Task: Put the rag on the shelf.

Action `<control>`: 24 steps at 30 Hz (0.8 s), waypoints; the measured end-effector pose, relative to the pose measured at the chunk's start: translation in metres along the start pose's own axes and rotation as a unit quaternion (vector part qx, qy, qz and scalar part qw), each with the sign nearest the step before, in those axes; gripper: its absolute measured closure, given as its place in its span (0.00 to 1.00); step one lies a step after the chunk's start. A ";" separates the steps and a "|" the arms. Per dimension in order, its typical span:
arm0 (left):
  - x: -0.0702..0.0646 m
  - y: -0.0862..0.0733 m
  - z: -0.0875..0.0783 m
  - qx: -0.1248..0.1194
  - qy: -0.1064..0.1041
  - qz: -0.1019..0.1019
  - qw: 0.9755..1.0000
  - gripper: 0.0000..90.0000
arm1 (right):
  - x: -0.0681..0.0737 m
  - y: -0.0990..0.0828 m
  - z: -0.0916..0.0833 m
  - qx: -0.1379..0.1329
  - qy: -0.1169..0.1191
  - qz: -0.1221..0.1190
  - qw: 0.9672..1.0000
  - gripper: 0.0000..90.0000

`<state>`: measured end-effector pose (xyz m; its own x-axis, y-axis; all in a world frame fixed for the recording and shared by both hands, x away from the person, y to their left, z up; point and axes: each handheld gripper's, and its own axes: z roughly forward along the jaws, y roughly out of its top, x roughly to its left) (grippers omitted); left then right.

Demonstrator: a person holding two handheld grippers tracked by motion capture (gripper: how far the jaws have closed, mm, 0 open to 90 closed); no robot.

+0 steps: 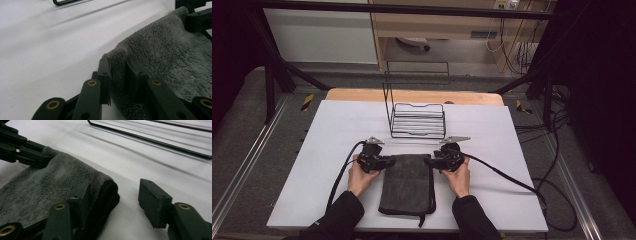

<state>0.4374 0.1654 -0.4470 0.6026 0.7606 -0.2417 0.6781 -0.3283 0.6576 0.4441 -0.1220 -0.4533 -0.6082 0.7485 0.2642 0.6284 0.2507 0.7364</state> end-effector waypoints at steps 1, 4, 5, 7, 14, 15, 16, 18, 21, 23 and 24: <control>0.000 0.000 0.000 -0.001 -0.001 0.000 1.000 0.82 | -0.001 0.000 0.001 0.003 0.002 0.001 1.000 0.54; 0.000 0.000 0.000 -0.002 0.000 0.001 1.000 0.82 | -0.002 -0.001 0.004 0.005 0.013 -0.001 1.000 0.62; 0.000 0.000 0.000 -0.002 0.000 0.002 1.000 0.82 | -0.001 -0.001 0.004 0.006 0.019 -0.002 1.000 0.64; 0.000 0.000 0.000 -0.002 0.000 0.003 1.000 0.82 | -0.002 -0.001 0.005 0.008 0.025 0.000 1.000 0.66; 0.001 0.000 0.000 -0.003 -0.002 0.002 1.000 0.82 | -0.002 -0.001 0.007 0.015 0.043 0.015 0.999 0.75; 0.001 0.000 0.000 -0.002 -0.002 0.002 1.000 0.82 | -0.002 0.000 0.007 0.019 0.046 0.021 0.999 0.77; 0.001 0.000 0.000 -0.002 -0.002 0.003 1.000 0.82 | -0.002 0.000 0.008 0.021 0.048 0.024 0.998 0.79; 0.001 0.000 0.000 -0.003 -0.002 0.002 1.000 0.82 | -0.002 0.000 0.008 0.025 0.053 0.030 0.998 0.82; 0.001 0.000 0.000 -0.002 -0.003 0.001 1.000 0.83 | -0.002 0.001 0.007 0.028 0.055 0.035 0.998 0.86; 0.001 0.000 0.000 -0.003 -0.006 -0.002 1.000 0.84 | -0.003 0.001 0.006 0.029 0.055 0.039 0.997 0.87; 0.001 0.000 -0.001 -0.003 -0.008 -0.005 1.000 0.85 | -0.003 0.001 0.006 0.029 0.055 0.040 0.997 0.88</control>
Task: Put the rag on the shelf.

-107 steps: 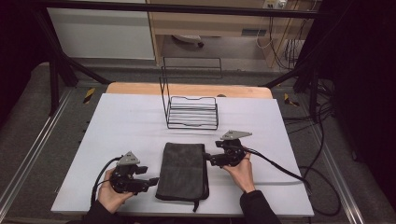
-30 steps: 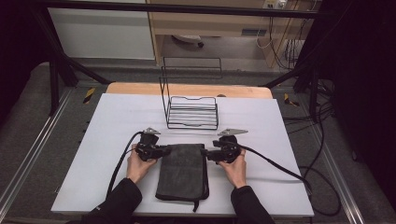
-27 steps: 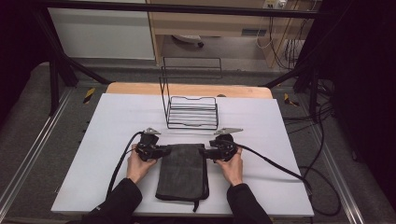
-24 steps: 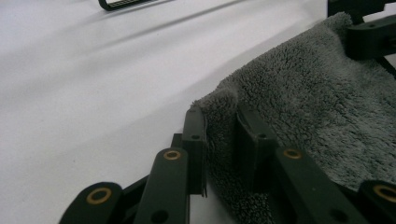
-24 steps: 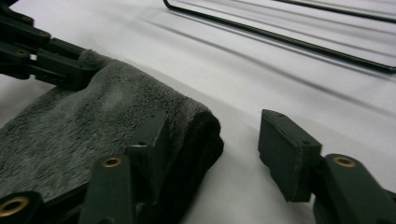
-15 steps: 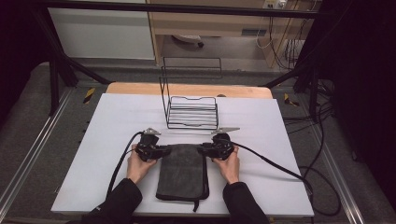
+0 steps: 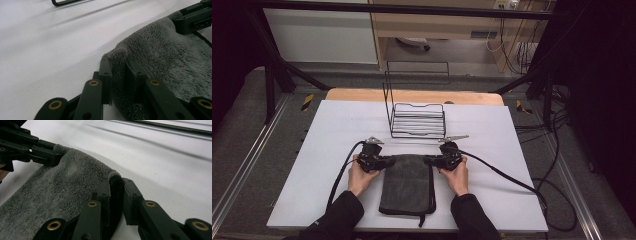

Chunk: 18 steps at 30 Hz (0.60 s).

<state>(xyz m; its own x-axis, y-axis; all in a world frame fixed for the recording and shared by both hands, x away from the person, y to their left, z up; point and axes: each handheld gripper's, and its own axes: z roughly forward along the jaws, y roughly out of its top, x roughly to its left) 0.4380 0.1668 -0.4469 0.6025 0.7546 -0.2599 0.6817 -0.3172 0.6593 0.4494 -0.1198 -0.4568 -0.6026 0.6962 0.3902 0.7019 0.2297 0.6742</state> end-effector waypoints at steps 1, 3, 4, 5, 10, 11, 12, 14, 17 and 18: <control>0.001 0.000 0.000 0.000 -0.002 -0.002 1.000 0.86 | 0.000 0.000 0.000 -0.001 -0.001 -0.002 1.000 0.88; 0.001 0.000 -0.001 -0.001 -0.004 -0.005 1.000 0.87 | 0.001 0.000 -0.002 -0.002 -0.001 -0.001 1.000 0.89; 0.001 0.000 -0.001 -0.002 -0.006 -0.009 1.000 0.87 | 0.001 0.001 -0.003 -0.004 -0.002 -0.003 1.000 0.89; 0.002 0.000 -0.002 -0.002 -0.008 -0.010 1.000 0.88 | 0.002 0.001 -0.004 -0.004 -0.001 -0.003 1.000 0.89; 0.002 0.001 -0.007 -0.011 -0.013 -0.014 1.000 0.88 | 0.005 0.003 -0.012 -0.017 0.006 -0.006 1.000 0.90; 0.002 0.001 -0.009 -0.015 -0.015 -0.014 1.000 0.88 | 0.006 0.003 -0.013 -0.021 0.009 -0.008 1.000 0.90; 0.002 0.001 -0.011 -0.019 -0.016 -0.014 1.000 0.88 | 0.007 0.004 -0.015 -0.024 0.010 -0.009 1.000 0.90; 0.000 0.001 -0.015 -0.028 -0.018 -0.010 0.999 0.89 | 0.010 0.004 -0.019 -0.031 0.013 -0.014 0.999 0.90; -0.003 0.002 -0.023 -0.040 -0.024 -0.008 0.999 0.89 | 0.013 0.003 -0.025 -0.041 0.016 -0.021 0.999 0.90; -0.004 0.002 -0.025 -0.045 -0.024 -0.006 0.999 0.89 | 0.015 0.003 -0.027 -0.044 0.017 -0.023 0.999 0.90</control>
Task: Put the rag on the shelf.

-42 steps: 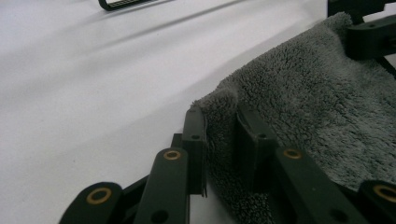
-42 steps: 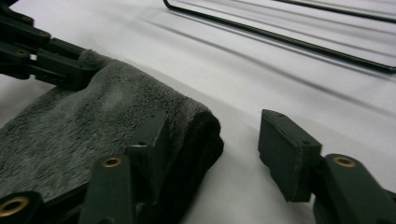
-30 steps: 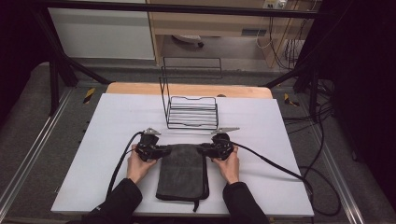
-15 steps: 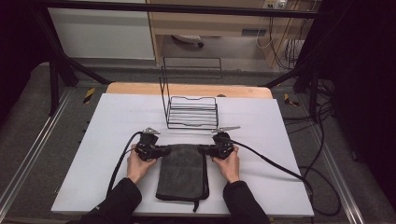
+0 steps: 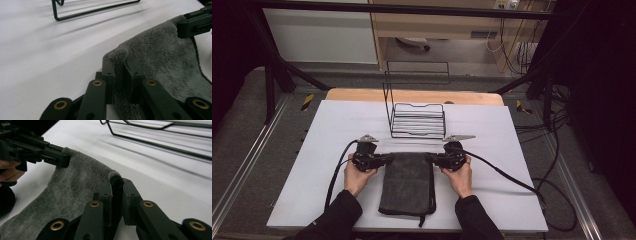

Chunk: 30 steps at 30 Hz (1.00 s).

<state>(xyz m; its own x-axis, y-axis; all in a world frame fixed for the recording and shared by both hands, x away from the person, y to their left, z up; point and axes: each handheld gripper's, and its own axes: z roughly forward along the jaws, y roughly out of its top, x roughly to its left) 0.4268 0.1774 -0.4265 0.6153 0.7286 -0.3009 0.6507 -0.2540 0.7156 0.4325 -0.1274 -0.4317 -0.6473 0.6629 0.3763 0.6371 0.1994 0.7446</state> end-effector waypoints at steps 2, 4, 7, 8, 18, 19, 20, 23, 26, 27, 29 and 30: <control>-0.003 0.001 -0.005 -0.007 -0.003 0.003 1.000 0.89 | 0.003 0.000 -0.004 -0.008 0.004 -0.003 1.000 0.90; -0.005 0.001 -0.009 -0.017 -0.003 0.008 1.000 0.89 | 0.007 0.000 -0.009 -0.016 0.007 -0.008 1.000 0.90; -0.009 0.002 -0.016 -0.026 -0.011 0.009 1.000 0.89 | 0.011 0.000 -0.016 -0.025 0.010 -0.016 1.000 0.90; -0.011 0.003 -0.018 -0.030 -0.014 0.009 0.999 0.89 | 0.012 -0.001 -0.017 -0.028 0.010 -0.019 0.999 0.90; -0.024 0.009 -0.038 -0.062 -0.013 0.031 0.998 0.89 | 0.026 0.002 -0.034 -0.063 0.009 -0.050 0.997 0.90; -0.025 0.009 -0.040 -0.065 -0.014 0.031 0.997 0.89 | 0.028 0.003 -0.035 -0.067 0.010 -0.052 0.996 0.90; -0.026 0.010 -0.042 -0.069 -0.014 0.033 0.997 0.89 | 0.029 0.004 -0.037 -0.069 0.010 -0.056 0.996 0.90; -0.028 0.011 -0.048 -0.077 -0.017 0.035 0.996 0.89 | 0.033 0.007 -0.042 -0.080 0.011 -0.060 0.995 0.90; -0.033 0.013 -0.053 -0.087 -0.017 0.043 0.995 0.89 | 0.035 0.009 -0.047 -0.086 0.012 -0.062 0.994 0.90; -0.035 0.014 -0.055 -0.092 -0.017 0.043 0.995 0.89 | 0.037 0.010 -0.049 -0.088 0.011 -0.063 0.994 0.90; -0.038 0.015 -0.058 -0.097 -0.017 0.046 0.994 0.89 | 0.039 0.012 -0.052 -0.095 0.012 -0.066 0.993 0.90; -0.039 0.016 -0.060 -0.100 -0.018 0.046 0.994 0.89 | 0.040 0.013 -0.054 -0.098 0.010 -0.068 0.993 0.90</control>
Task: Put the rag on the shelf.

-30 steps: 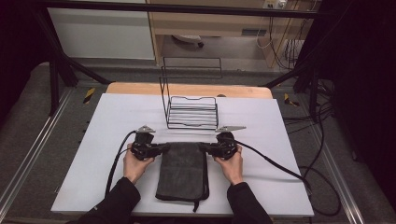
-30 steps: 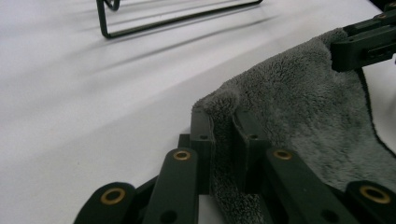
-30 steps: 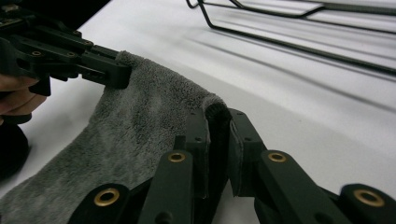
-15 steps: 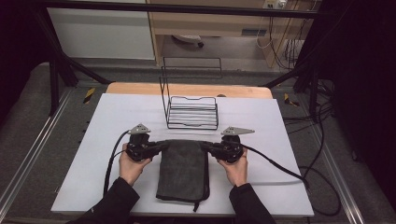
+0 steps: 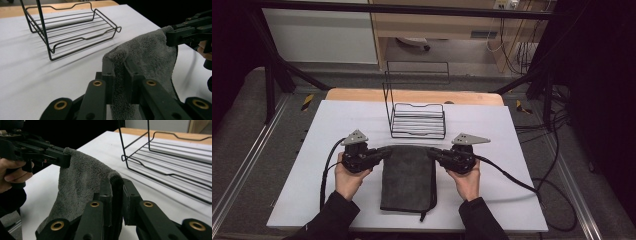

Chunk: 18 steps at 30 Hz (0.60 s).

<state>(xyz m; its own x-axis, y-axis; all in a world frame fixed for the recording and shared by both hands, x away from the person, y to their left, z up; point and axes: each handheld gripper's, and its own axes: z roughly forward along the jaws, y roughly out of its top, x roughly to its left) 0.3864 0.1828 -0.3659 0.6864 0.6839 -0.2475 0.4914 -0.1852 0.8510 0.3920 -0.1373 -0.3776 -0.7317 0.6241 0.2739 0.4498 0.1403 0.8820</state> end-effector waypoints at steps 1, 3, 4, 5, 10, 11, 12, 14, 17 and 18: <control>-0.001 0.001 -0.001 -0.002 0.000 0.001 1.000 0.89 | 0.001 0.001 -0.001 -0.003 0.000 -0.003 1.000 0.90; -0.003 0.002 -0.004 -0.008 0.001 0.003 1.000 0.89 | 0.003 0.003 -0.004 -0.006 -0.001 -0.005 1.000 0.90; -0.004 0.003 -0.005 -0.010 0.001 0.005 1.000 0.89 | 0.004 0.004 -0.005 -0.008 -0.001 -0.008 1.000 0.90; -0.006 0.004 -0.006 -0.013 0.002 0.007 1.000 0.89 | 0.005 0.005 -0.006 -0.010 -0.001 -0.009 1.000 0.90; -0.010 0.007 -0.010 -0.025 0.000 0.011 1.000 0.89 | 0.008 0.010 -0.012 -0.019 -0.005 -0.021 1.000 0.90; -0.011 0.007 -0.011 -0.027 0.000 0.013 1.000 0.89 | 0.009 0.011 -0.013 -0.021 -0.005 -0.023 1.000 0.90; -0.013 0.008 -0.013 -0.031 0.000 0.014 0.999 0.89 | 0.010 0.012 -0.014 -0.023 -0.005 -0.023 0.999 0.90; -0.014 0.009 -0.014 -0.035 -0.001 0.017 0.999 0.89 | 0.012 0.014 -0.017 -0.027 -0.006 -0.026 0.999 0.90; -0.017 0.012 -0.018 -0.045 0.000 0.022 0.999 0.89 | 0.015 0.017 -0.021 -0.035 -0.008 -0.033 0.999 0.90; -0.018 0.012 -0.018 -0.048 0.001 0.022 0.999 0.89 | 0.016 0.018 -0.022 -0.038 -0.008 -0.036 0.999 0.90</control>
<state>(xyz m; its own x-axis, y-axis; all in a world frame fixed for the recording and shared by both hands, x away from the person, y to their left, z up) 0.3706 0.1814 -0.3426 0.7052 0.6776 -0.2087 0.4079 -0.1469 0.9011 0.3769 -0.1418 -0.3484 -0.7516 0.6275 0.2032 0.3558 0.1262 0.9260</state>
